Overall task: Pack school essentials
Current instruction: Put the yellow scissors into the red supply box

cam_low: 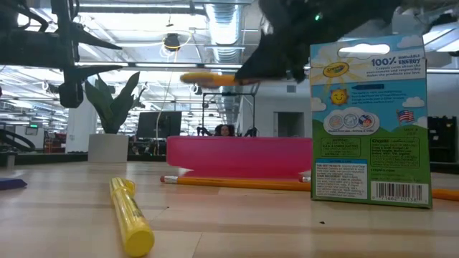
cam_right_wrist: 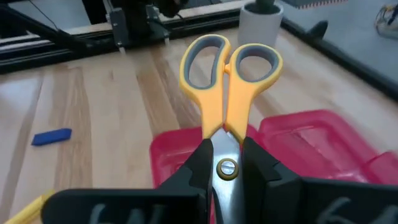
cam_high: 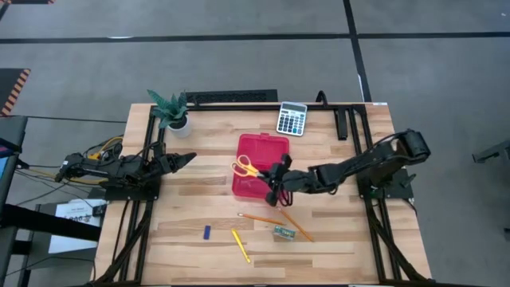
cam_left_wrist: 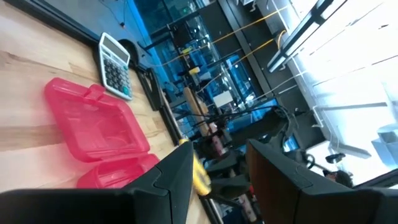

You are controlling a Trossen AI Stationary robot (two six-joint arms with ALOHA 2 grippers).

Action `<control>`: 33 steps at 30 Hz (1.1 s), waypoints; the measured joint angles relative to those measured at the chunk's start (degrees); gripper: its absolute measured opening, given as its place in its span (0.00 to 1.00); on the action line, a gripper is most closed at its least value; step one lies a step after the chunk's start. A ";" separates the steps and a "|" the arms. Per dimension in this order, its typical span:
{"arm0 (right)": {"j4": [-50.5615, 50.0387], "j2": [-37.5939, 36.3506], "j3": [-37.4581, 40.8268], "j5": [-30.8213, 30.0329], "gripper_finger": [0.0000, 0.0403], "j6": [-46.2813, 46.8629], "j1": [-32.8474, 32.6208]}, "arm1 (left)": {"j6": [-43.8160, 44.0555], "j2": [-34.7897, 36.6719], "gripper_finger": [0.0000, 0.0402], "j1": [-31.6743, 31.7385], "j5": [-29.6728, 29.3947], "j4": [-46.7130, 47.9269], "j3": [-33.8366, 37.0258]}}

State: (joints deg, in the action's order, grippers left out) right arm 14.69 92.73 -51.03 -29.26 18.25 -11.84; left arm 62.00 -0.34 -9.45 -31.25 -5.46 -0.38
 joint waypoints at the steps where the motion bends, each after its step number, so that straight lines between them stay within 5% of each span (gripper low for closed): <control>1: 0.95 1.16 0.00 -0.01 0.14 0.77 0.00 | 0.00 0.00 0.34 0.02 -0.04 -0.04 0.00; 10: 3.64 7.57 1.56 -0.01 0.14 6.16 0.06 | -0.11 0.00 0.34 0.02 -0.02 0.05 0.01; 33: 8.31 9.84 5.77 10.14 0.14 5.69 4.90 | -0.52 0.00 0.34 0.00 -0.08 0.08 0.00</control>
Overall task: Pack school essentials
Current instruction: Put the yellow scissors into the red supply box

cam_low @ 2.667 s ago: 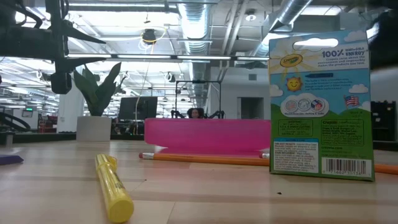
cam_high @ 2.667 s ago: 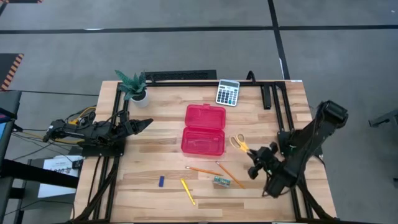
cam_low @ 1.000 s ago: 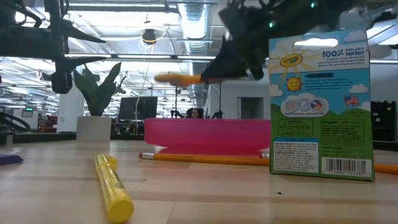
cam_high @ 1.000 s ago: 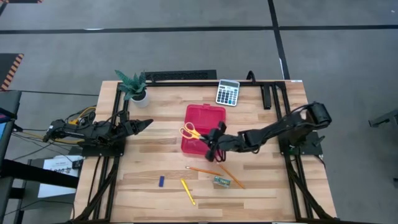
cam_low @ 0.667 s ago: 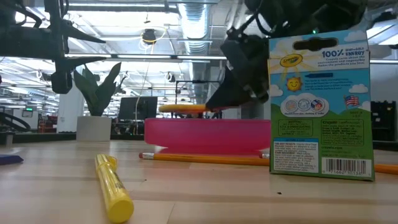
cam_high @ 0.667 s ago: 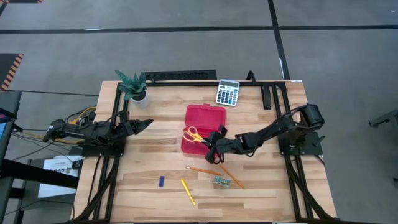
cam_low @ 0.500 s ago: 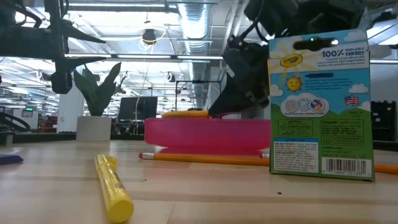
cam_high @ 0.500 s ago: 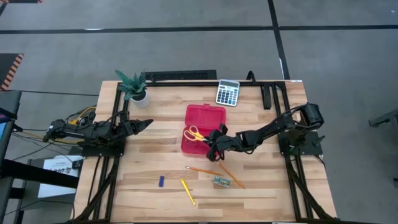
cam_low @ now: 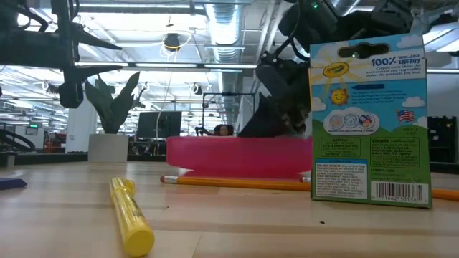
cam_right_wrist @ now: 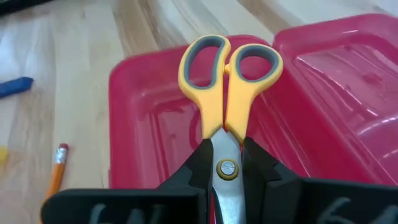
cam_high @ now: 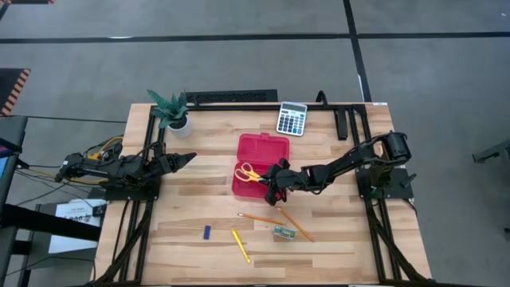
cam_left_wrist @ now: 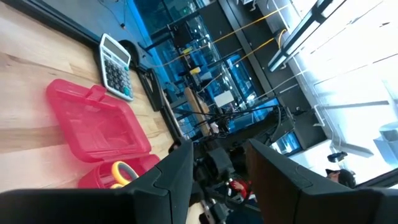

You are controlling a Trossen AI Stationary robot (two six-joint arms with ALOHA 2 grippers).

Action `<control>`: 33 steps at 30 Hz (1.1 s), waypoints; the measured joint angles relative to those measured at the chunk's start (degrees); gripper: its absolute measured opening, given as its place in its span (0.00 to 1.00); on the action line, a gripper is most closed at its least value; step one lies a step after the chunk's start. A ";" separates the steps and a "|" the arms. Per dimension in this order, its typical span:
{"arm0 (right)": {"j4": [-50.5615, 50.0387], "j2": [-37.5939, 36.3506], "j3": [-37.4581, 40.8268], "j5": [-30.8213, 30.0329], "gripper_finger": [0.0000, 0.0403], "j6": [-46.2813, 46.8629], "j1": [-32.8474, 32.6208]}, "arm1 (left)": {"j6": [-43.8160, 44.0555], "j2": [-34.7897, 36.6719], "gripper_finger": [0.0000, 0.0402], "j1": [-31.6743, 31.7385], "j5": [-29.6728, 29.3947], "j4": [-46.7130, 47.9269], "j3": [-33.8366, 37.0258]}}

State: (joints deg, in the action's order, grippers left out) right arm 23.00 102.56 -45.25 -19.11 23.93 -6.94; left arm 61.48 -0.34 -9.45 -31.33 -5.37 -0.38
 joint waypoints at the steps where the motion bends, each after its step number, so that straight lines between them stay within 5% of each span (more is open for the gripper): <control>1: -0.26 0.01 0.02 0.00 0.14 -0.11 0.00 | 0.01 0.00 0.34 0.01 0.00 0.00 0.01; 33: -3.81 1.81 0.08 1.37 0.14 0.04 -0.20 | -0.66 0.00 0.34 0.01 -0.19 -0.01 0.00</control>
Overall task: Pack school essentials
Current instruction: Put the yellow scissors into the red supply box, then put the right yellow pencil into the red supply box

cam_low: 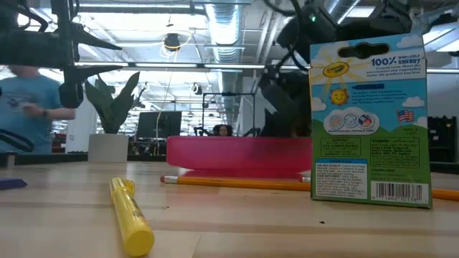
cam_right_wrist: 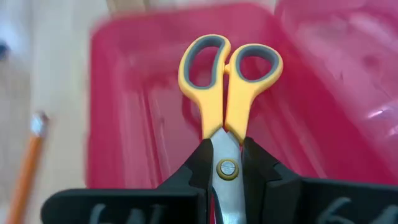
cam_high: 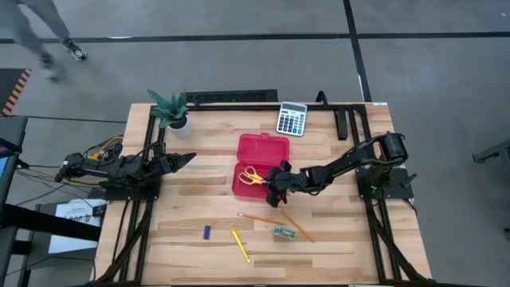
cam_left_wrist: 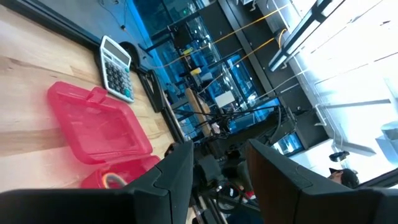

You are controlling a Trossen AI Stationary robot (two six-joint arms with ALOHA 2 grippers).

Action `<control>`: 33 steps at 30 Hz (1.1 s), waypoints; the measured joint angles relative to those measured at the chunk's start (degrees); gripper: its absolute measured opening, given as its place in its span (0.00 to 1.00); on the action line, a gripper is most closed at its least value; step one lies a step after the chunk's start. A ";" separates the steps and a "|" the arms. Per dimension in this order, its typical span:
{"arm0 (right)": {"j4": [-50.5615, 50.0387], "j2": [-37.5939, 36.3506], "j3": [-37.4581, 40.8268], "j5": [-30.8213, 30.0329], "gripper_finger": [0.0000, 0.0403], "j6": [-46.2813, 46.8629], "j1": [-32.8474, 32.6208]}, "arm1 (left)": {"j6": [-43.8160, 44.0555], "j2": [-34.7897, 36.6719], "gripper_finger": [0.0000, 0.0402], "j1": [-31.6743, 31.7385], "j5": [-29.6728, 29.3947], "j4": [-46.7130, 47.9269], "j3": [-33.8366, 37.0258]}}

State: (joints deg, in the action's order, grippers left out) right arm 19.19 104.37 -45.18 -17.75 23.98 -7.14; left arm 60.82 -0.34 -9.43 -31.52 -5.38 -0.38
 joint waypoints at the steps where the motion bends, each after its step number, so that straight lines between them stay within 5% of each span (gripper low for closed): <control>1: 0.39 0.54 0.05 0.84 0.14 0.42 0.00 | 0.00 0.00 0.34 -0.02 0.01 0.00 0.01; 12: 3.13 3.54 -0.26 3.81 0.16 2.99 -0.14 | 0.00 0.00 0.34 0.00 0.01 0.00 0.02; 22: 2.86 3.31 -0.26 4.54 0.40 3.29 -0.11 | 0.00 0.00 0.34 0.00 0.04 -0.03 0.01; 28: 2.02 -2.44 -0.21 4.69 0.47 3.22 -0.11 | 0.01 0.00 0.34 0.00 0.05 -0.01 0.01; 33: -5.20 -14.10 -0.23 5.81 0.48 4.01 -0.57 | 0.02 0.00 0.34 -0.02 0.10 -0.03 0.02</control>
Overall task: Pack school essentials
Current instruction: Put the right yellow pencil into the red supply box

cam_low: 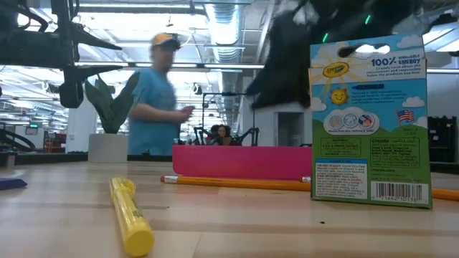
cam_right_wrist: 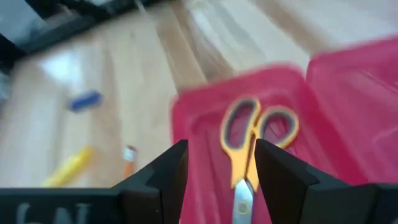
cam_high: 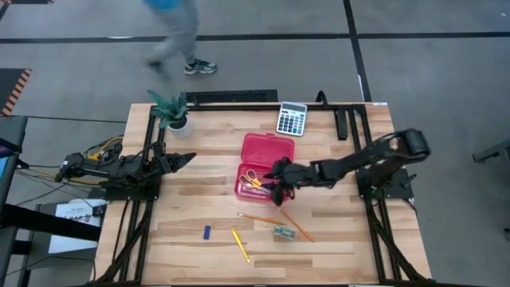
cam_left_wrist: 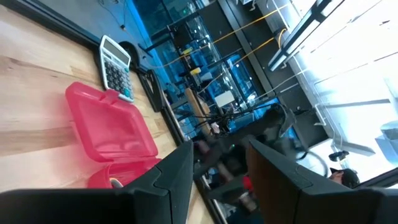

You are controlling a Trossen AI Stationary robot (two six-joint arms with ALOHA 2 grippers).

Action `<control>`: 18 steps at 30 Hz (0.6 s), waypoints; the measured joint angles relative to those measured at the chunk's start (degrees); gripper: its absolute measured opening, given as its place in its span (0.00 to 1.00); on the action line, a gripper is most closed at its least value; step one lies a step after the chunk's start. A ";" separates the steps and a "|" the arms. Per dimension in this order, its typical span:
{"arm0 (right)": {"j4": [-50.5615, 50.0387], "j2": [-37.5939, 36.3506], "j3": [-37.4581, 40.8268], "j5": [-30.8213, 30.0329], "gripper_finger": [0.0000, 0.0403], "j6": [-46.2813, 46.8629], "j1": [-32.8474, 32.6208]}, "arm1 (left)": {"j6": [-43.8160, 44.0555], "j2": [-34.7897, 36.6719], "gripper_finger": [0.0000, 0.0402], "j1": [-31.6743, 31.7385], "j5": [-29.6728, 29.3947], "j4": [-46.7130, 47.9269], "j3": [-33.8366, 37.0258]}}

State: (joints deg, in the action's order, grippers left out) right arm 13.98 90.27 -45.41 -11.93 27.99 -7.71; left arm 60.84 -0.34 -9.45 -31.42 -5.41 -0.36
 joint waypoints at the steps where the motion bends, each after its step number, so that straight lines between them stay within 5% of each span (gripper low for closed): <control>1: -2.75 -2.93 0.00 -0.01 0.48 0.89 -0.51 | 0.00 0.00 0.34 0.01 0.01 -0.02 0.00; 5: -14.08 -12.66 -0.07 -0.60 0.47 4.06 -4.49 | 0.00 0.00 0.34 0.02 0.00 -0.04 0.00; 10: -29.38 -18.81 -0.04 -10.37 0.46 14.84 -15.72 | 0.05 0.00 0.34 0.02 0.05 -0.02 -0.01; 18: -35.48 -13.02 -0.04 -24.50 0.47 38.72 -36.93 | 0.09 0.00 0.34 0.01 0.13 0.00 -0.01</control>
State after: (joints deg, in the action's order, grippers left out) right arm -21.50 77.26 -45.45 -36.43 66.71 -44.64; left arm 60.93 -0.34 -9.44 -31.29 -5.41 -0.37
